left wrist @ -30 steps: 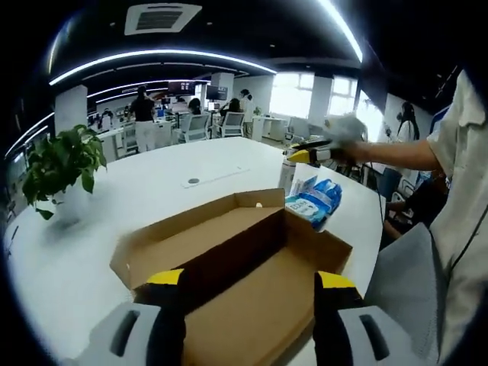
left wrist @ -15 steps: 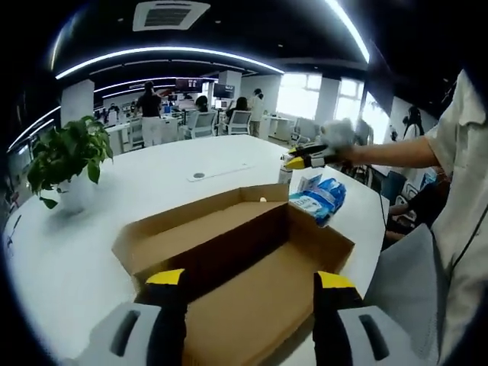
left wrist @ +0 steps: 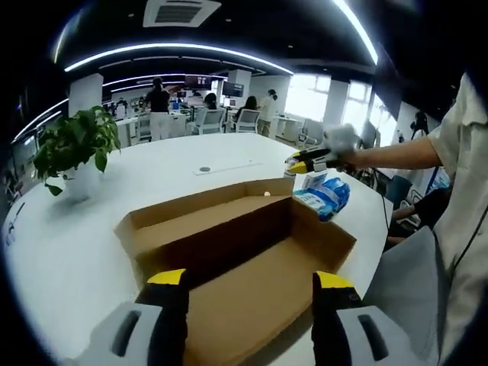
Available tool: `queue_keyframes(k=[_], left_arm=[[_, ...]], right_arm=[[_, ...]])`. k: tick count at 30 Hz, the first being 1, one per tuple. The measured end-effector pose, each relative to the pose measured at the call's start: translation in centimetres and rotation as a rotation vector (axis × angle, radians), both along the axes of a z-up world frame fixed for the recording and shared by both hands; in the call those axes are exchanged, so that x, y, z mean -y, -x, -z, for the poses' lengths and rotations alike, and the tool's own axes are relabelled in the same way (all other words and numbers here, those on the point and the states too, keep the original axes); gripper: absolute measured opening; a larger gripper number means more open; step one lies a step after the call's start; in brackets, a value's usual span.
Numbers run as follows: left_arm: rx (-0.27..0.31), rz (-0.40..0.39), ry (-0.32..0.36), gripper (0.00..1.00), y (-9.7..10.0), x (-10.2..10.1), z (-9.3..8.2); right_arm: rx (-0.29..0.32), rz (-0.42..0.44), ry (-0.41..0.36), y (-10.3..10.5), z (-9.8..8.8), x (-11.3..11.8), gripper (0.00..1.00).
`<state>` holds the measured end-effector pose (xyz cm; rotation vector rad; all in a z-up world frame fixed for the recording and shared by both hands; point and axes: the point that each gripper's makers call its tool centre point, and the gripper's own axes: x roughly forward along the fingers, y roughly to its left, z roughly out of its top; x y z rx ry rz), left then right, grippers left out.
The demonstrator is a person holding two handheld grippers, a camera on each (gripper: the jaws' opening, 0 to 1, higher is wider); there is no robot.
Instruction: Operate the shoe box by opening the lid, removing the specified soft item, and placing it in the target area until the item is outside and the box remains undamaged.
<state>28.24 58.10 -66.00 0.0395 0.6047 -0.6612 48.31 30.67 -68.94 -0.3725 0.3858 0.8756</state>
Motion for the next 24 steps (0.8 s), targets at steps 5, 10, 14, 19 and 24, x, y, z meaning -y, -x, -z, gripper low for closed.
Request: queue_keyframes(k=[5, 10, 14, 19, 24], left_arm=[[-0.002, 0.004, -0.001, 0.67, 0.05, 0.12, 0.15], [-0.002, 0.013, -0.007, 0.67, -0.05, 0.38, 0.16], [0.002, 0.02, -0.008, 0.66, -0.19, 0.56, 0.07], [0.002, 0.018, -0.017, 0.66, -0.33, 0.28, 0.14], [0.005, 0.011, -0.02, 0.66, -0.39, 0.09, 0.17]], right_arm=[[-0.004, 0.0, 0.016, 0.27, 0.07, 0.55, 0.22], [-0.007, 0.015, 0.018, 0.41, 0.08, 0.97, 0.22], [-0.003, 0.021, 0.028, 0.6, 0.07, 0.95, 0.22], [-0.005, 0.056, 0.038, 0.61, 0.1, 0.93, 0.22], [0.0, 0.115, 0.045, 0.05, 0.18, 0.88, 0.22]])
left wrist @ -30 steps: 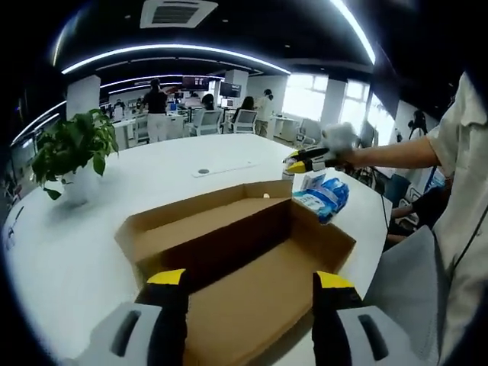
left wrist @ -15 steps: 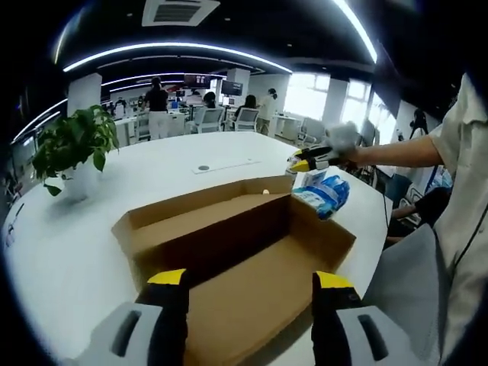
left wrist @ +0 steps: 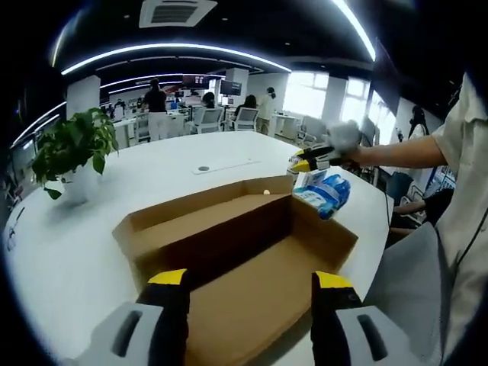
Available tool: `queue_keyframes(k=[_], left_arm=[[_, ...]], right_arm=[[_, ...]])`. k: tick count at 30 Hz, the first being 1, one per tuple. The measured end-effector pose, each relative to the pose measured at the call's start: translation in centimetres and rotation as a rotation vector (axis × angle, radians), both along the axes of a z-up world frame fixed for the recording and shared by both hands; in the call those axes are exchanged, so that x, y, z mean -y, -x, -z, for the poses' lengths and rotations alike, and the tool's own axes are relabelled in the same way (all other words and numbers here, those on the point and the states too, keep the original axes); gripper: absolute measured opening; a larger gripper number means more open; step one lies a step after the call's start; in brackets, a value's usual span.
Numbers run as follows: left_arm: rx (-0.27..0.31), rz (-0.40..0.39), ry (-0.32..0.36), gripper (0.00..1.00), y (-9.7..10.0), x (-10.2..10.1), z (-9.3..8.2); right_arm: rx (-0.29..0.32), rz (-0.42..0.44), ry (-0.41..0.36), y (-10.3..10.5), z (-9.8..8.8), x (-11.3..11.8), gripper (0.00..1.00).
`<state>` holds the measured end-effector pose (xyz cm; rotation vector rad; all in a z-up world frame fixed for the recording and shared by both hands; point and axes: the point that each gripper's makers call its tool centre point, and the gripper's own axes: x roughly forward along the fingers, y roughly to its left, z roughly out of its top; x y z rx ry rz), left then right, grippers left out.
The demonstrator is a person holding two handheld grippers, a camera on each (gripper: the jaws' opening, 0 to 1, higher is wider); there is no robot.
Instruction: Operate the shoe box by opening the lid, removing the specified soft item, and placing it in the target area until the item is outside and the box remains undamaged.
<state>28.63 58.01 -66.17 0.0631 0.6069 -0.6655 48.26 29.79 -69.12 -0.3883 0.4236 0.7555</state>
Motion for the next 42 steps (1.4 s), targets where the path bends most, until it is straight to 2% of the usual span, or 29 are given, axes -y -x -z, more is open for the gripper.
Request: queue_keyframes(k=[6, 12, 28, 35, 39, 41, 42], left_arm=[[0.003, -0.002, -0.005, 0.65, -0.1, -0.1, 0.0], [0.004, 0.001, -0.01, 0.65, -0.2, 0.0, 0.1], [0.012, -0.018, -0.042, 0.64, -0.5, -0.7, 0.1], [0.018, -0.054, -0.078, 0.63, -0.7, -1.9, 0.3], [0.026, -0.071, -0.116, 0.56, -0.5, -2.8, 0.4], [0.023, -0.08, -0.134, 0.54, -0.4, -3.3, 0.5], [0.02, -0.09, -0.15, 0.53, -0.3, -3.7, 0.6]], right_arm=[[0.01, 0.033, 0.012, 0.2, 0.0, -0.7, 0.22], [0.009, 0.07, 0.011, 0.0, 0.0, -0.5, 0.22], [-0.007, 0.083, 0.023, 0.3, 0.0, 0.4, 0.26], [0.007, 0.083, 0.005, 0.3, -1.2, 0.4, 0.29], [0.015, 0.06, -0.005, 0.1, -2.3, -0.2, 0.3], [0.009, 0.048, -0.01, 0.0, -2.7, -0.6, 0.29], [-0.025, 0.026, -0.03, 0.4, -2.8, -1.3, 0.27]])
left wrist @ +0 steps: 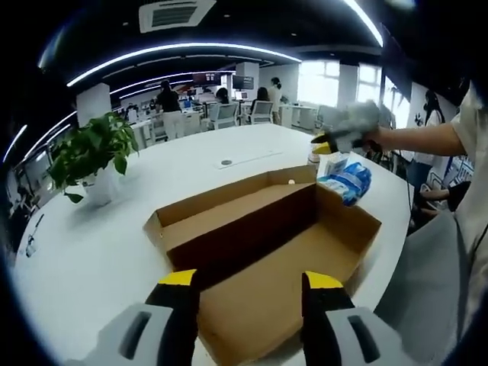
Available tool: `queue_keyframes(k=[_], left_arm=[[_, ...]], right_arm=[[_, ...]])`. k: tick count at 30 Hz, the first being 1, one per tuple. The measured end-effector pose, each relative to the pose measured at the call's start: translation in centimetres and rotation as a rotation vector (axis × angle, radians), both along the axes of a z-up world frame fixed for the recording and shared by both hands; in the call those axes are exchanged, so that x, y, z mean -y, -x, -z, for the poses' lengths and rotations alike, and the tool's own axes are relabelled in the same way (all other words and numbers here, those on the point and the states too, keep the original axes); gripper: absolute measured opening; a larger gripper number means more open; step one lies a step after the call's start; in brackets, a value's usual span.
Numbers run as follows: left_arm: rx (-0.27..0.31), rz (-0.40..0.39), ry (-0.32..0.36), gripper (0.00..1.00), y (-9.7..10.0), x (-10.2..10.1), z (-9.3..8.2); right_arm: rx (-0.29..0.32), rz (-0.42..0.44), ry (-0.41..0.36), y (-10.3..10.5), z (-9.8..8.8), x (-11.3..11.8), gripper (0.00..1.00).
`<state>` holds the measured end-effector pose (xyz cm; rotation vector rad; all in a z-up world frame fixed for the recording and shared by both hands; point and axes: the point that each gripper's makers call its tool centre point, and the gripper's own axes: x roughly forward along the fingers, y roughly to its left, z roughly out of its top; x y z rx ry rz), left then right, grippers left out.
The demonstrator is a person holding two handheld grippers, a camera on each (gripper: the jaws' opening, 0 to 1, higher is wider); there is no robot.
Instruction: Operate the shoe box by opening the lid, removing the specified soft item, and placing it in the target area until the item is outside and the box remains undamaged.
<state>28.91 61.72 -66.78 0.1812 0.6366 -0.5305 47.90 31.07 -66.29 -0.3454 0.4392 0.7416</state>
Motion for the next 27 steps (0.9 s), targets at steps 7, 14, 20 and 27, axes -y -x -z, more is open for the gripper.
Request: queue_keyframes(k=[7, 14, 20, 27], left_arm=[[-0.033, -0.084, -0.05, 0.46, 0.4, -2.3, 0.8], [-0.067, -0.144, -0.079, 0.39, 1.2, -4.0, 1.6], [-0.114, -0.194, -0.107, 0.34, 2.0, -5.2, 2.7], [-0.18, -0.245, -0.111, 0.23, 2.6, -5.7, 3.6]], right_arm=[[-0.108, -0.075, -0.007, 0.5, -0.2, -3.1, 0.28], [-0.158, -0.108, 0.062, 0.0, 0.7, -4.8, 0.27], [-0.187, -0.117, 0.112, -0.5, 1.7, -5.7, 0.25], [-0.246, -0.091, 0.158, -1.3, 3.2, -6.2, 0.24]])
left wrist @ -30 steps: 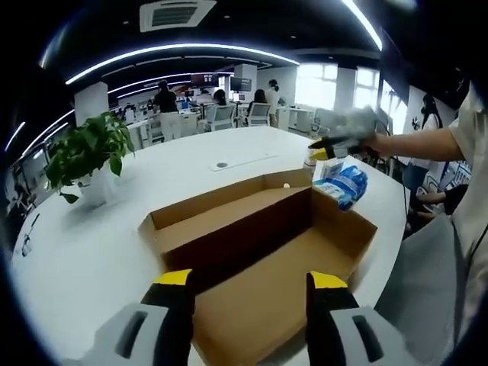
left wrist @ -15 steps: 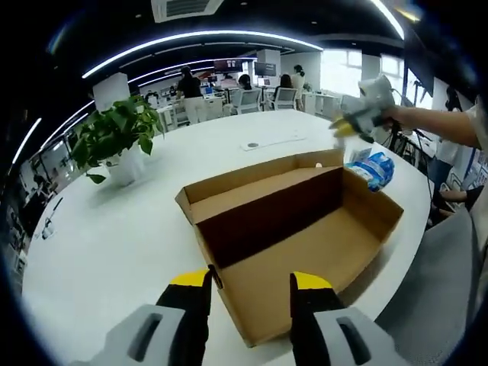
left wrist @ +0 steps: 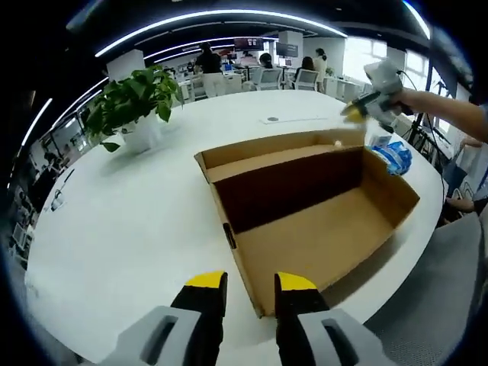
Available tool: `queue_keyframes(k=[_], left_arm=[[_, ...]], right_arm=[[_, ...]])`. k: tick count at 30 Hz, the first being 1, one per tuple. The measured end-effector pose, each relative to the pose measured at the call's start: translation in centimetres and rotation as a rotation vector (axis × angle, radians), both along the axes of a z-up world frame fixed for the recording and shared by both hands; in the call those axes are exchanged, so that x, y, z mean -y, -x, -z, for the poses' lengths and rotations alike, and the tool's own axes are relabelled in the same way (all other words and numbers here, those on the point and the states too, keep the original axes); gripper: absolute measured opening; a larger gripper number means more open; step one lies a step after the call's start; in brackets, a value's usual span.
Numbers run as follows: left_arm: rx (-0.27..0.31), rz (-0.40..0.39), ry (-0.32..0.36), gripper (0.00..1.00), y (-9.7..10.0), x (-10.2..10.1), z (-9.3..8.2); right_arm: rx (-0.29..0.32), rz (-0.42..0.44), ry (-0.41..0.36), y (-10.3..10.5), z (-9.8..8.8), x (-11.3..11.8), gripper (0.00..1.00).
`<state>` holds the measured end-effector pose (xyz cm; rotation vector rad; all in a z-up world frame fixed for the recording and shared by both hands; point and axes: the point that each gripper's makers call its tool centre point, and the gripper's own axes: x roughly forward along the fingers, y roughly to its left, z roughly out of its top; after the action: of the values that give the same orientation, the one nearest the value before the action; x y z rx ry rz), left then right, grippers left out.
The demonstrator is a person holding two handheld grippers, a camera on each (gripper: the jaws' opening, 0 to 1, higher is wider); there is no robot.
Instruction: Operate the shoe box by opening the lid, removing the specified soft item, and placing it in the target area until the item is outside and the box remains undamaged.
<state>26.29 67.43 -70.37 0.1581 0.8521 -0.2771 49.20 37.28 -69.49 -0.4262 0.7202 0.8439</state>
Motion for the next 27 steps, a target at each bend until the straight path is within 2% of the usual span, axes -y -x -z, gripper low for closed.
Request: queue_keyframes(k=[3, 7, 15, 17, 20, 22, 27], left_arm=[[-0.017, -0.023, 0.02, 0.13, 0.2, -0.1, 0.1], [-0.04, -0.026, 0.021, 0.08, 0.5, -0.1, 0.5], [-0.054, -0.034, 0.022, 0.07, 0.6, -0.1, 0.6], [-0.056, -0.033, 0.023, 0.07, 0.7, -0.1, 0.6], [-0.058, -0.033, 0.024, 0.07, 0.7, -0.2, 0.6], [-0.059, -0.033, 0.026, 0.07, 0.7, -0.2, 0.7], [-0.06, -0.036, 0.032, 0.07, 0.5, -0.5, 0.9]], right_arm=[[-0.021, 0.027, 0.005, -0.6, 0.5, -0.1, 0.24], [-0.048, 0.065, 0.014, -1.1, 1.1, -0.3, 0.23], [-0.135, 0.122, -0.008, -1.5, 2.6, -1.7, 0.23], [-0.174, 0.165, -0.02, -1.6, 3.3, -1.9, 0.23], [-0.201, 0.198, -0.04, -2.0, 3.9, -2.4, 0.2], [-0.247, 0.239, -0.068, -1.8, 4.2, -2.9, 0.17], [-0.293, 0.292, -0.048, -1.7, 5.2, -2.9, 0.16]])
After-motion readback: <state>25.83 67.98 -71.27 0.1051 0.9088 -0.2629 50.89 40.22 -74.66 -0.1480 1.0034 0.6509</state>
